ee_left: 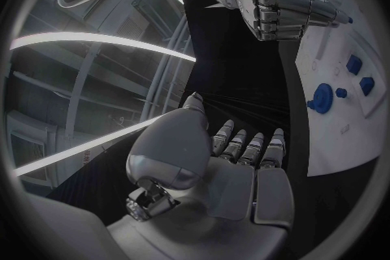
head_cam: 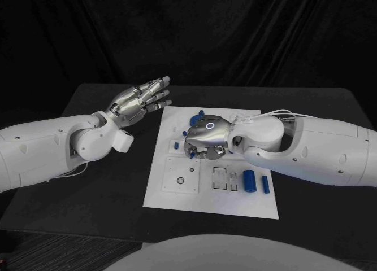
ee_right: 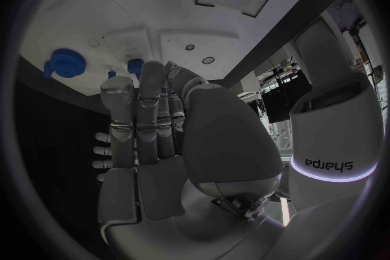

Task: Assemble the parts on the task board

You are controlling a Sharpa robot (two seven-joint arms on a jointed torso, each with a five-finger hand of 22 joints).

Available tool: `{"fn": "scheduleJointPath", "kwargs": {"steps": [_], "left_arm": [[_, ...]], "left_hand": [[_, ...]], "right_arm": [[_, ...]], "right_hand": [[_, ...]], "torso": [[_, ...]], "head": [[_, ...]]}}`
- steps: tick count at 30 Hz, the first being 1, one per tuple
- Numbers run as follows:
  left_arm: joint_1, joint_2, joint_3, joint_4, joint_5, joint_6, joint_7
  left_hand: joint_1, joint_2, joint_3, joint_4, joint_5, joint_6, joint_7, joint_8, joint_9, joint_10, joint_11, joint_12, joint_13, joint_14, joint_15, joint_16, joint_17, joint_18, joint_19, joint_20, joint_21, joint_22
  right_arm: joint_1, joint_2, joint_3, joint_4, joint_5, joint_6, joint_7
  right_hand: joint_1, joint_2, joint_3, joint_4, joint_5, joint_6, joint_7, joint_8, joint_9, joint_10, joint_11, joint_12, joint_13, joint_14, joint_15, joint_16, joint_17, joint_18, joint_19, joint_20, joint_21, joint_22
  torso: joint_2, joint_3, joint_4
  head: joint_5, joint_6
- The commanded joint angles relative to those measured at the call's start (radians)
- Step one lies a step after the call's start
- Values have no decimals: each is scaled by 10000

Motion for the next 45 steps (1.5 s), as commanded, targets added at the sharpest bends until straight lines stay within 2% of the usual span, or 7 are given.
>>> {"fn": "scheduleJointPath", "kwargs": {"steps": [1,10,20,22,25,45], "left_arm": [[-56,21,7,-11,-8,203,71],[-127,33,7,-15,-9,211,17],[-184,77,7,63,-9,200,-1],[-189,77,7,82,-9,155,1],[-194,75,7,95,-9,111,4],[-207,104,7,88,-9,91,-129]], "left_hand": [[15,97,-15,55,49,15,45,46,0,-10,57,48,9,21,44,32,16,-140,24,-8,19,-17],[5,140,-9,55,83,8,72,46,0,-20,48,50,7,19,28,31,15,-164,13,-9,12,-35],[-25,219,-2,53,126,-85,93,24,-12,-50,40,48,2,6,25,23,11,-200,-7,-11,-3,-75],[-38,227,-15,42,144,-132,-25,11,-16,-56,83,54,3,7,34,26,12,-217,0,-11,-1,-67],[-39,223,-19,41,155,-142,-38,9,-16,-55,86,56,3,8,36,27,12,-219,0,-12,-1,-67],[-59,226,-36,39,183,-7,50,46,6,-21,72,81,13,29,53,48,22,-227,26,-13,12,-29]], "right_arm": [[-72,-22,9,32,-79,88,-64],[-234,-81,8,107,-79,145,-83],[-375,-148,8,186,-79,231,-124],[-391,-153,8,187,-79,246,-129],[-413,-162,8,198,-79,255,-138],[-473,-157,8,283,-79,342,-187]], "right_hand": [[-126,2,-30,14,44,144,188,4,352,13,55,-72,-11,-18,66,-44,-8,-137,17,71,-74,-2],[-145,-7,-38,23,46,143,187,-5,349,13,58,-79,-12,-22,69,-35,7,-140,20,74,-61,10],[-136,-15,-33,14,70,132,188,-22,344,0,57,-94,-16,-35,69,-73,-33,-131,4,77,-105,-5],[-134,-16,-32,12,75,130,189,-24,343,-3,57,-97,-17,-38,70,-79,-40,-130,1,78,-112,-8],[-131,-17,-30,9,82,128,190,-28,342,-6,58,-101,-18,-42,70,-89,-49,-128,-3,78,-122,-11],[-124,-23,-23,0,115,120,200,-46,337,-18,66,-117,-22,-76,75,-170,-134,-121,-24,84,-172,-27]], "torso": [[-2,-4,4],[-7,5,-10],[-4,1,2],[-1,3,-1],[1,6,-1],[-5,3,-8]], "head": [[19,0],[64,0],[60,0],[59,0],[70,0],[85,0]]}}
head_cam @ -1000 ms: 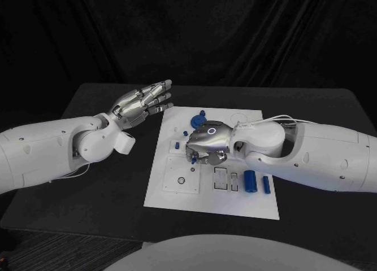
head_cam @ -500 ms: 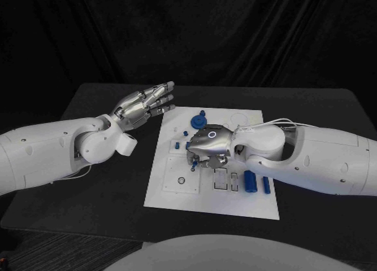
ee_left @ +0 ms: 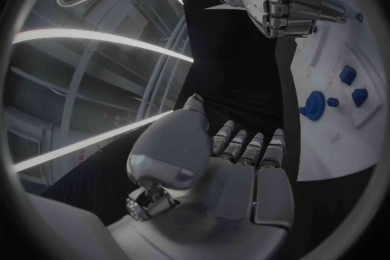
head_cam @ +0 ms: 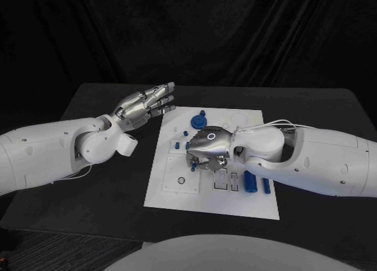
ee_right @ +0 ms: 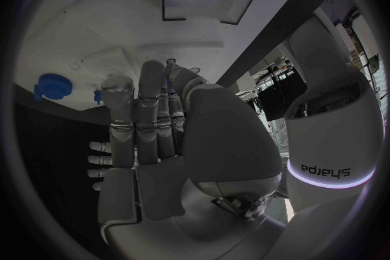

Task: Assemble the parts on the task board

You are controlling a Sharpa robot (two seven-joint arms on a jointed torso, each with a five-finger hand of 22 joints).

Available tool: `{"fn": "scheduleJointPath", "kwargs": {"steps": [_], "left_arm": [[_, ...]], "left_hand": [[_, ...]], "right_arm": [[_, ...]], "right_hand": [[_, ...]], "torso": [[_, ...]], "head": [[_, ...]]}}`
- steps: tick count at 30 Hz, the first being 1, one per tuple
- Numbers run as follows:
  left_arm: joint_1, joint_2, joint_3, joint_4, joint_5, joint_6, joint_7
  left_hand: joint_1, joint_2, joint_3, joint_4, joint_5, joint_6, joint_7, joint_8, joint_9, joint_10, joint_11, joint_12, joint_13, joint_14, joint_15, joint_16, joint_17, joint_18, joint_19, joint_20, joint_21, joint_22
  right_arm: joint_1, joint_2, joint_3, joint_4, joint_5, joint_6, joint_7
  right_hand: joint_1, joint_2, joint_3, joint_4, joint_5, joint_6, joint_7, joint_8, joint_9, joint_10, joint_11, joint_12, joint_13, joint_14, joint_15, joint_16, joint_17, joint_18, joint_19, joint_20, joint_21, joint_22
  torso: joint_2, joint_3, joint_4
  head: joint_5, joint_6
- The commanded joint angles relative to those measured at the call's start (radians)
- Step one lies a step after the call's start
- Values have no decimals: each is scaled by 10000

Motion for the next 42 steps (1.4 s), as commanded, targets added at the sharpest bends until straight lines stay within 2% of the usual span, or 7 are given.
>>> {"fn": "scheduleJointPath", "kwargs": {"steps": [1,15,25,42], "left_arm": [[-25,19,8,6,-10,54,67],[-31,43,8,-12,-10,129,57],[-35,39,8,-30,-10,242,40],[-42,45,8,-72,-9,370,34]], "left_hand": [[-4,92,-36,40,68,66,11,47,10,34,19,42,16,29,55,48,14,-64,27,-13,12,19],[-10,95,-43,39,71,128,61,68,20,32,11,47,16,38,66,57,17,-67,41,-12,19,35],[-40,120,-56,46,57,211,193,100,31,9,-42,49,12,32,69,55,14,-74,66,-13,30,54],[-144,174,-98,65,-27,328,375,150,45,-5,-132,62,12,30,59,58,14,-91,93,-15,41,68]], "right_arm": [[-27,-1,7,10,-76,60,-179],[-38,17,7,-10,-76,182,-246],[-61,59,7,-30,-76,265,-254],[-163,147,6,-112,-76,285,-285]], "right_hand": [[-46,-16,-6,15,38,186,132,4,326,-22,69,-49,-17,-45,42,-49,-20,-115,3,48,-51,-21],[-62,-29,-8,18,46,151,145,-32,314,-48,84,-75,-23,-88,55,-116,-81,-111,-23,58,-99,-32],[-63,-38,-8,15,46,132,149,-51,308,-56,86,-83,-23,-105,60,-138,-98,-108,-38,64,-128,-40],[-80,-39,-7,19,50,55,170,-118,284,-19,86,-68,-5,-145,66,-184,-134,-95,-79,73,-212,-62]], "torso": [[-5,-4,-4],[-5,1,-4],[-4,-15,0],[-4,0,-4]], "head": [[17,1],[31,1],[46,1],[95,1]]}}
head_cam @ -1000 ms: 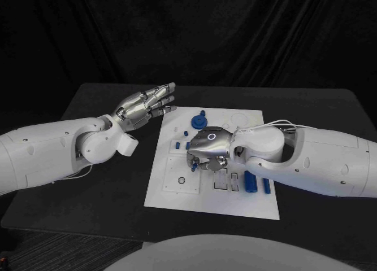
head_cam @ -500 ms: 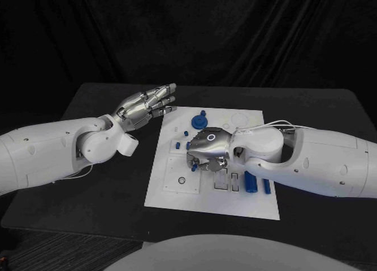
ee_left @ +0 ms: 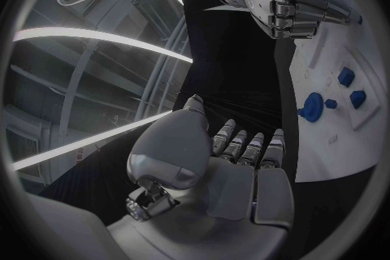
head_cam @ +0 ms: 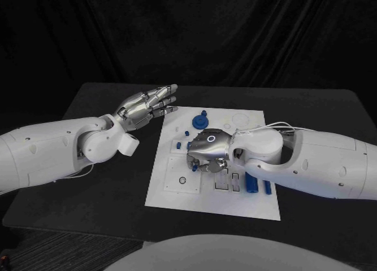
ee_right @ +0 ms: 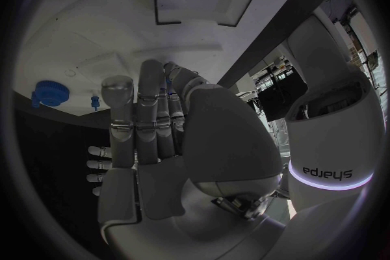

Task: Assemble the parts on the task board

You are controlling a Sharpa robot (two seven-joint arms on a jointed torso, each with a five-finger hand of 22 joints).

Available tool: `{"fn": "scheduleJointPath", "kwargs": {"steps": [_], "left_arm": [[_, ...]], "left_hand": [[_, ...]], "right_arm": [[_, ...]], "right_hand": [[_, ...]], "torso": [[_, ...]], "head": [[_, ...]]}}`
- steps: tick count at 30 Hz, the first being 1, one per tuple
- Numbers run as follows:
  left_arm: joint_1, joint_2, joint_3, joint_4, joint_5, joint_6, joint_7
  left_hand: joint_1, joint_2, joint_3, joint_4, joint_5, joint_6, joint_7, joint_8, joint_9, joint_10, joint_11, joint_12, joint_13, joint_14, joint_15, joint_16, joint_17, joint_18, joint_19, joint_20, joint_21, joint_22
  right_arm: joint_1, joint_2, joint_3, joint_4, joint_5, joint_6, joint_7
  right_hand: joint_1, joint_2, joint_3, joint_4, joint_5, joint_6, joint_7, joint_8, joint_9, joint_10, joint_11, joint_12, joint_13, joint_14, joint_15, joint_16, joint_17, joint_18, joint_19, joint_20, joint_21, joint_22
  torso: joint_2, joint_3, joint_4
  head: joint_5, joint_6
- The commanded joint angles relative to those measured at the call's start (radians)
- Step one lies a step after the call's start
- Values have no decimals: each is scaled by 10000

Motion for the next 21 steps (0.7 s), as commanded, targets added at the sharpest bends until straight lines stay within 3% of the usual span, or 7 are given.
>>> {"fn": "scheduleJointPath", "kwargs": {"steps": [1,14,15,18,21], "left_arm": [[-24,13,7,-1,-10,237,115],[-26,15,7,-16,-10,304,73],[-26,17,7,-17,-10,308,69],[-26,18,7,-18,-10,314,59],[-27,18,7,-20,-10,319,50]], "left_hand": [[-64,95,-42,9,-65,24,71,71,10,-7,-61,63,6,-7,23,58,10,-94,92,-15,41,13],[-82,119,-52,-1,-58,191,201,135,33,1,-111,79,9,-6,20,62,11,-106,102,-15,44,10],[-82,119,-52,-1,-58,191,201,135,33,1,-111,79,9,-6,20,62,11,-106,102,-15,44,10],[-82,120,-52,-2,-57,207,209,141,35,3,-111,81,10,-6,20,62,11,-107,101,-15,44,7],[-80,121,-54,-5,-49,248,232,158,40,9,-106,86,11,-4,20,64,12,-110,103,-15,44,7]], "right_arm": [[-41,15,2,-7,-76,101,-244],[-94,70,2,-58,-76,195,-246],[-95,71,2,-60,-76,216,-257],[-97,65,2,-68,-76,256,-294],[-99,45,2,-69,-76,260,-360]], "right_hand": [[-105,-14,5,31,56,91,130,-12,-13,17,50,-24,2,-72,-7,-39,-15,-95,-43,38,-52,-15],[-302,-111,-21,127,-28,-471,202,-397,-179,-489,174,-190,-3,-298,25,-142,-55,-16,-295,82,-589,-175],[-397,-161,-45,183,-89,-798,61,-453,-258,-670,196,-245,-12,-346,-32,-143,-48,6,-336,58,-673,-192],[-585,-245,-107,297,-207,-1190,39,-451,-357,-920,235,-294,-7,-393,-40,-126,-31,17,-382,44,-805,-214],[-729,-306,-162,382,-309,-1592,-163,-444,-457,-1236,292,-346,3,-457,-13,-116,-20,29,-436,56,-971,-249]], "torso": [[2,5,-2],[-6,3,-1],[-7,2,-1],[-1,4,3],[4,6,4]], "head": [[-5,1],[-8,1],[-11,1],[-22,1],[-11,1]]}}
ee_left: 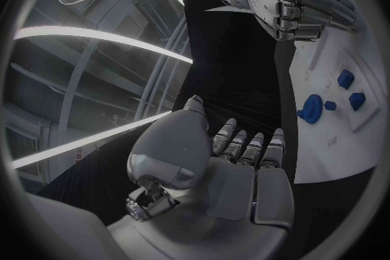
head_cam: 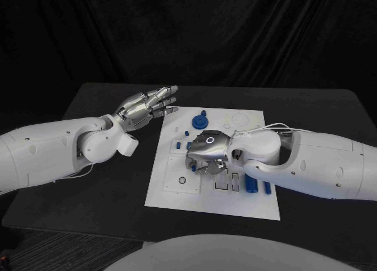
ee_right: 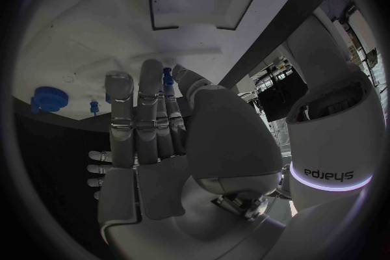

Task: Assemble the parts on the task board

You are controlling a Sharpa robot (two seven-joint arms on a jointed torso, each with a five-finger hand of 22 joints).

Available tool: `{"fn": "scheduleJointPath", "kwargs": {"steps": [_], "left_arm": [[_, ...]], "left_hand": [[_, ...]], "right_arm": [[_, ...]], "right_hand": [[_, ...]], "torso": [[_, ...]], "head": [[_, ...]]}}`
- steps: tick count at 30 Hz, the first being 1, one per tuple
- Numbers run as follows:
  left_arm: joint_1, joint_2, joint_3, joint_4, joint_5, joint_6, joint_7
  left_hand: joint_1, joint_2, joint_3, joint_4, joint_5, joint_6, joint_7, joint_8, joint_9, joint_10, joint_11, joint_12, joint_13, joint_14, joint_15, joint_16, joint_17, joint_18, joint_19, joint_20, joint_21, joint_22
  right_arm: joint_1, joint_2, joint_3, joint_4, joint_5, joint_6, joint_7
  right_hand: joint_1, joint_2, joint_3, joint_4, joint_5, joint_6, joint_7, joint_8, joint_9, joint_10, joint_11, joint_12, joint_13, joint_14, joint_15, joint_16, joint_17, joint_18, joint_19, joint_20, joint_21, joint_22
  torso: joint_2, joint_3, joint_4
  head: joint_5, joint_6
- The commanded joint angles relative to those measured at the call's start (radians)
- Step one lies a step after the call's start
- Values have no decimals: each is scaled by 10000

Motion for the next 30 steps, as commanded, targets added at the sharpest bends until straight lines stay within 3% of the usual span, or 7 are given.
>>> {"fn": "scheduleJointPath", "kwargs": {"steps": [1,10,16,21,24,28,30], "left_arm": [[-24,13,7,0,-10,193,82],[-26,10,7,-9,-10,221,44],[-26,-10,7,-15,-10,237,24],[-27,-39,7,-11,-10,241,18],[-27,-62,7,-3,-10,238,24],[-28,-89,7,3,-10,209,75],[-28,-93,7,-4,-10,170,138]], "left_hand": [[-30,71,-54,-5,-49,70,54,71,16,7,-37,46,13,-4,20,64,13,-111,67,21,44,9],[-24,72,-57,-9,-44,160,102,109,28,16,-22,56,15,-2,22,67,14,-118,72,22,46,10],[-19,72,-57,-13,-40,199,125,128,33,20,-13,60,16,1,23,70,15,-121,77,22,48,15],[-11,72,-56,-16,-28,236,143,145,38,25,-7,66,17,3,25,72,16,-123,84,23,52,25],[7,74,-53,-21,-17,297,174,180,44,55,9,87,25,22,32,90,23,-124,118,22,69,69],[76,87,-73,-11,-2,312,108,289,41,649,442,547,154,432,0,418,131,-158,285,23,146,185],[76,85,-75,-11,-1,317,105,291,42,664,447,561,158,435,2,420,132,-159,284,22,145,180]], "right_arm": [[-27,-30,6,4,-76,125,-358],[-27,-171,6,23,-76,-268,-459],[13,-487,7,192,-77,-1014,-427],[358,-940,8,406,-17,-1782,-376],[706,-1287,8,511,516,-1800,-294],[1091,-1802,9,651,1167,-1344,-435],[1216,-2065,8,674,1341,-1120,-525]], "right_hand": [[-233,-92,-136,130,-184,-733,-244,-8,-182,-662,89,-204,-17,-184,81,-8,12,75,-211,52,-429,-139],[-304,-21,-720,79,-446,-1985,-728,-9,-567,-2212,203,-168,74,-527,180,55,29,178,-516,181,-1350,-384],[-276,-11,-956,127,-496,-2021,-760,44,-629,-2760,209,-101,84,-602,194,109,35,190,-538,202,-1500,-383],[-131,-32,-1186,327,-485,-1763,-782,149,-638,-3282,217,13,3,-544,182,212,35,150,-358,195,-1281,-208],[-48,-217,-1440,913,-581,-1309,-715,261,-622,-3387,240,123,-214,-53,127,413,70,-10,292,142,-215,303],[4,-615,-1751,1803,-705,-1167,-970,187,-673,-3468,221,68,-458,776,29,1933,1700,-258,1055,15,1410,1044],[-146,-944,-2052,2067,-940,-1373,-1141,45,-748,-3476,219,38,-531,814,29,2014,1779,-280,1142,12,1569,1140]], "torso": [[6,2,4],[4,1,-1],[3,2,2],[5,0,2],[3,4,1],[-4,3,-2],[-3,0,-2]], "head": [[8,1],[32,1],[36,1],[96,1],[38,1],[-32,1],[-39,1]]}}
